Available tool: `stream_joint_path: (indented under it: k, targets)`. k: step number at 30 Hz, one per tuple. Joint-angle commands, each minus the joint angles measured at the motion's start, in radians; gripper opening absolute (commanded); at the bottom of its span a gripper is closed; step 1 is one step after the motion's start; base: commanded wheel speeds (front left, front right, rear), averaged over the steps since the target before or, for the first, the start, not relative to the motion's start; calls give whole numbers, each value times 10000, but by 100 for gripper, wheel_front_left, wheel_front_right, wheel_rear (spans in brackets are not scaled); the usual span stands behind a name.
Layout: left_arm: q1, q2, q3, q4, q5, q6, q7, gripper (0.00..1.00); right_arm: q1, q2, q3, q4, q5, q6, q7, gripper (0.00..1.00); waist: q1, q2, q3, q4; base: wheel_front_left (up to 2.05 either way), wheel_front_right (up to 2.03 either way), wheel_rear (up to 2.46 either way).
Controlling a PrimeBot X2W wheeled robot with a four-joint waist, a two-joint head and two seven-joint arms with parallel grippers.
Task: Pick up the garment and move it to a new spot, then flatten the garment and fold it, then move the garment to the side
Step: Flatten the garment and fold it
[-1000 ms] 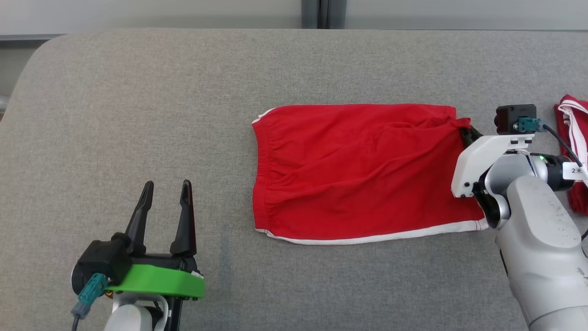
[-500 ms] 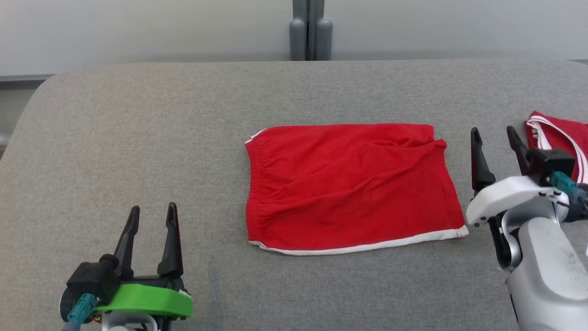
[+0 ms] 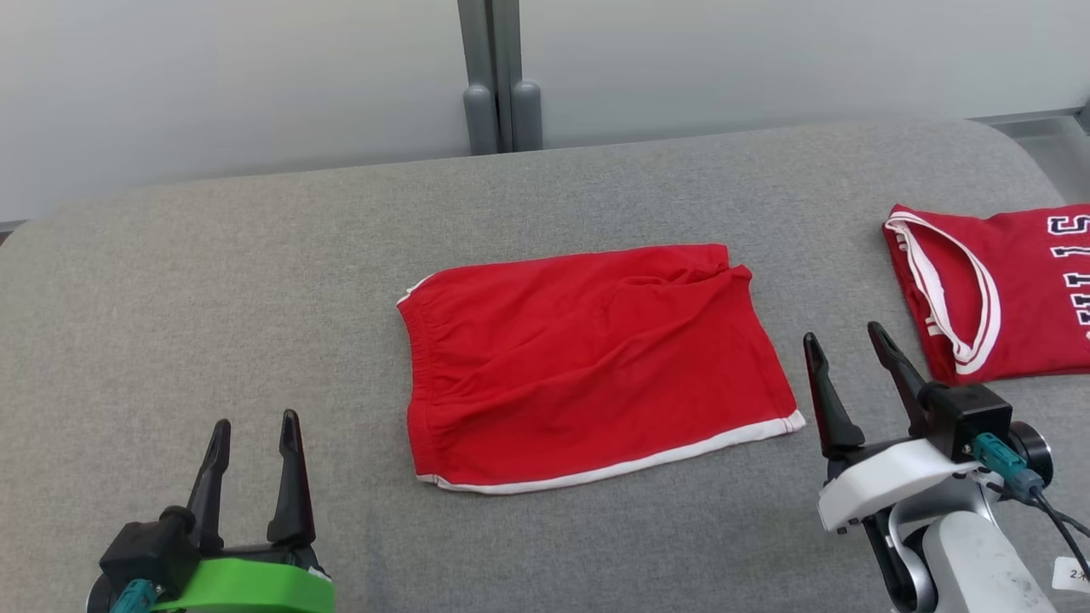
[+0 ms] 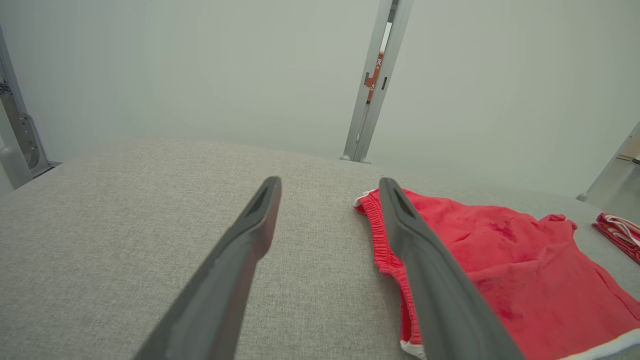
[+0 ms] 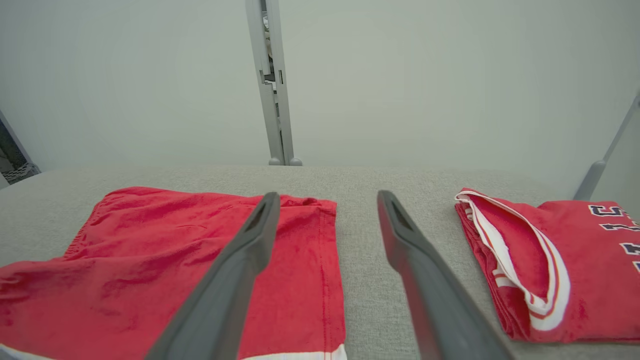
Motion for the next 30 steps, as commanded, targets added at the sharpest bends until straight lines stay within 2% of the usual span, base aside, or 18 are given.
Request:
stream_joint_path:
  k: [1,21,25,30]
  targets:
    - [228,10,47,46,12,-26,-25,100,146,45,8,-67,14,-16,52,100,0,-1,-96,-79,0,0,0]
    - [244,8,-197,296,-52,-9,-25,100,320,288,-332,-6,-320,-16,343,100,0,-1,-157,-105,0,0,0]
    - [162,7,-700,638,-22,-18,-14,100,136,374,-648,204,-253,-16,931,100,0,-1,10,-104,0,0,0]
    - [-312,72,-2082,1759,-121,-22,-14,100,-319,464,-978,1076,-200,-16,1949,100,0,-1,393,-48,0,0,0]
